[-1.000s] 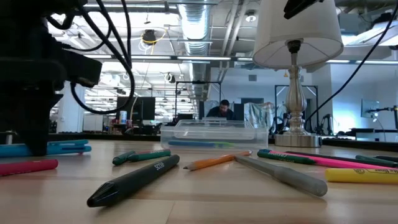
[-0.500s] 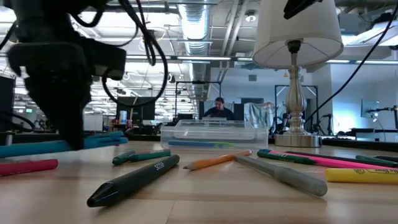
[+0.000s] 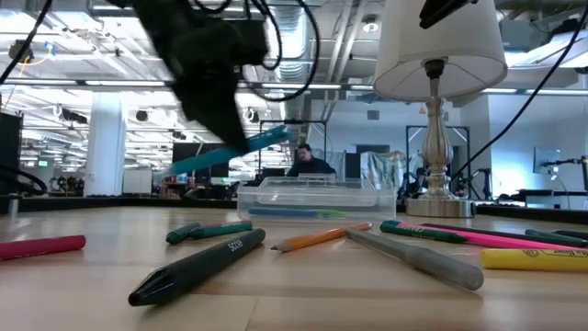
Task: Pick & place school supplies into a supply box
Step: Put the blue ballpen into the transparent supply box, then put the pink pen into the transparent supply box
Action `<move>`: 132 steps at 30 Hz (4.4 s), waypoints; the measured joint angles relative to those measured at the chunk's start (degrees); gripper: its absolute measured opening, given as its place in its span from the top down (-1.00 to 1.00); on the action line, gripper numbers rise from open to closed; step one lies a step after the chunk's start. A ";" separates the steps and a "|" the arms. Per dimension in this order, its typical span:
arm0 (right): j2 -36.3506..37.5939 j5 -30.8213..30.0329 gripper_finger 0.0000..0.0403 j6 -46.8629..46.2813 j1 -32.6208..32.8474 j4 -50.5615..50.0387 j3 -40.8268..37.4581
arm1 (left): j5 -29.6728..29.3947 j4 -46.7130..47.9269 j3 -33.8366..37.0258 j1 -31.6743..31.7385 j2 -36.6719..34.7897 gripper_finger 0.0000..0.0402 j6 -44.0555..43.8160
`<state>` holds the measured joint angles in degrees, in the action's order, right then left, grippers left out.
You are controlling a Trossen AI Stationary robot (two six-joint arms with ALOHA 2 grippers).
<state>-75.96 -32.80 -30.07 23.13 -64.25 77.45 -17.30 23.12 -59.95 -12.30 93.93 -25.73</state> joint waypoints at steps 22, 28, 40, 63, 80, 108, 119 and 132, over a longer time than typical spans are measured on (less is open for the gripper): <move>-0.31 -0.33 0.35 -18.70 -0.63 0.41 0.02 | 17.87 -15.51 -1.56 22.80 1.07 0.73 33.20; -0.30 -0.38 0.35 -21.52 -1.54 0.74 0.02 | 21.20 -17.31 -1.46 22.77 5.56 0.73 33.45; -0.28 -0.24 0.35 -24.70 -1.46 0.79 0.02 | 18.35 -19.04 -1.47 23.10 6.64 0.72 32.68; -11.92 18.81 0.35 -68.90 13.26 -14.52 -0.04 | 27.66 -14.20 -1.48 23.54 0.34 0.12 29.40; -26.91 36.37 0.35 -94.12 23.94 -6.77 -0.02 | 27.47 -10.64 -1.50 23.24 -7.82 0.13 33.20; -27.67 38.72 0.35 -95.97 26.01 10.53 -17.86 | 25.90 -10.59 -1.48 23.22 -7.76 0.13 29.52; -23.25 33.90 0.52 -94.99 25.96 15.31 -22.89 | 24.54 -10.59 -1.48 23.22 -7.74 0.13 29.20; -18.87 23.04 0.63 -91.68 25.48 26.10 -27.33 | 23.92 -10.55 -1.48 23.22 -7.72 0.13 29.18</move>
<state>-94.84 -9.75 -121.75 48.62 -38.15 50.12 6.62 12.58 -61.43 10.92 86.21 3.44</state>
